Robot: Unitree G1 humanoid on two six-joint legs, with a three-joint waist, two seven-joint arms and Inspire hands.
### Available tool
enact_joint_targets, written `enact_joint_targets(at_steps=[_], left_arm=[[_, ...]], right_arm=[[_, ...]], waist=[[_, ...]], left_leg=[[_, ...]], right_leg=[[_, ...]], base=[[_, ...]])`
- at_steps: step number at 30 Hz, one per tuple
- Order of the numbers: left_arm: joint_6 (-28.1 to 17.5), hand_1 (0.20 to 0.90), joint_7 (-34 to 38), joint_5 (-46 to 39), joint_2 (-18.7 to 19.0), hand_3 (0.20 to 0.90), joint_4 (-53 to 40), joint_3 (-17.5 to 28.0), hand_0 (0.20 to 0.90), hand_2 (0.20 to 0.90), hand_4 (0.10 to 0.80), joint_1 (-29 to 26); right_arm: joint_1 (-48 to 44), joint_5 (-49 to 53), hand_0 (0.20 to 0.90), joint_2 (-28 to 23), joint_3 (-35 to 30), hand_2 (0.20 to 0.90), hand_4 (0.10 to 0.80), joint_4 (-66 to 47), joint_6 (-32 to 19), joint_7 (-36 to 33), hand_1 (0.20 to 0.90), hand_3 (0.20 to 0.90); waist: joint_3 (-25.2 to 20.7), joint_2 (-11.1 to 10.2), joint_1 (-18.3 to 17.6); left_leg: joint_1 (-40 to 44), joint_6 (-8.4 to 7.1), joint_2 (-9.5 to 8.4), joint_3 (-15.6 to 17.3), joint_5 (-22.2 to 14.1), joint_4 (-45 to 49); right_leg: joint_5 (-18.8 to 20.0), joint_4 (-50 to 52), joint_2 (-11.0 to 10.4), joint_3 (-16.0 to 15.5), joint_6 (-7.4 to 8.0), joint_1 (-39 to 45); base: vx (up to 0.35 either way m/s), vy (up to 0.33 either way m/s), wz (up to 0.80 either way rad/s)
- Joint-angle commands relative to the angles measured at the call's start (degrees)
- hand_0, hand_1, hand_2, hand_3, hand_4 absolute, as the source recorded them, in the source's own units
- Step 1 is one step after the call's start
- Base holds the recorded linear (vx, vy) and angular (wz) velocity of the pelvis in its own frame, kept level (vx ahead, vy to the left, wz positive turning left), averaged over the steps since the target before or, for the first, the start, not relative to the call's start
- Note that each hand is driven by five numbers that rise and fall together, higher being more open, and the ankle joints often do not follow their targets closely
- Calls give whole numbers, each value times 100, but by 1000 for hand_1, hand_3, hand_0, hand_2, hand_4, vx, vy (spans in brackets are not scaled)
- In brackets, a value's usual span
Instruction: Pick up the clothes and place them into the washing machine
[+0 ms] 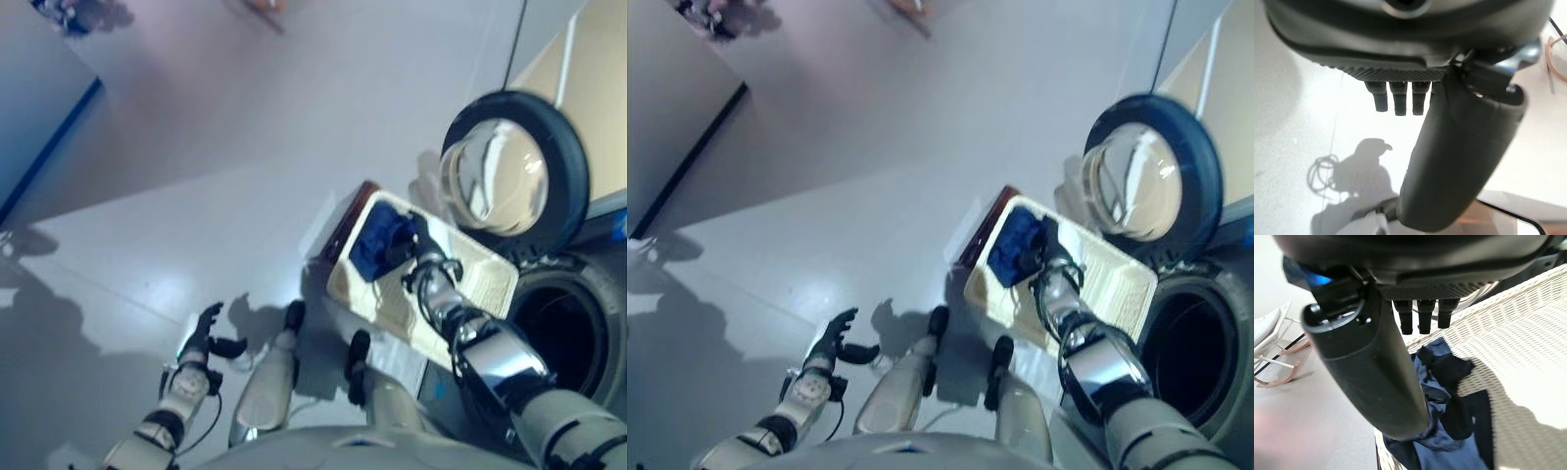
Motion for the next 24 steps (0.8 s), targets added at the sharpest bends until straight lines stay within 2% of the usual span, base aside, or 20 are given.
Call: enact_joint_targets(at_steps=[1,14,20,24], left_arm=[[-169,900,380,-240,193,900,-63,-174,900,900,800,-109],[-294,900,655,-695,138,900,-669,-452,900,900,800,-801],[-354,900,706,-797,78,900,-861,-560,900,900,800,-1010],[-396,900,811,-749,13,900,-784,-608,900,900,800,-1061]], right_arm=[[-799,-293,900,-717,314,900,800,269,25,-564,900,900],[-2107,-464,900,-1662,802,900,800,826,215,-780,900,900],[-2326,-487,900,-1826,997,900,800,805,173,-820,900,900],[-2208,-617,900,-1608,932,900,800,542,120,-1230,900,900]], waist=[[174,-44,125],[986,274,254],[1211,410,231],[1254,404,218]], left_leg=[[-275,-22,-337,242,-228,130],[-1532,-112,-476,334,-234,774],[-2007,-121,-557,333,-220,959],[-2058,-106,-590,319,-221,1014]], right_leg=[[492,66,-332,251,273,-470],[378,810,-391,328,130,-1701],[341,1155,-417,421,108,-2209],[278,1203,-413,433,96,-2261]], base=[[-45,23,1],[-75,10,1],[-53,18,6],[12,2,3]])
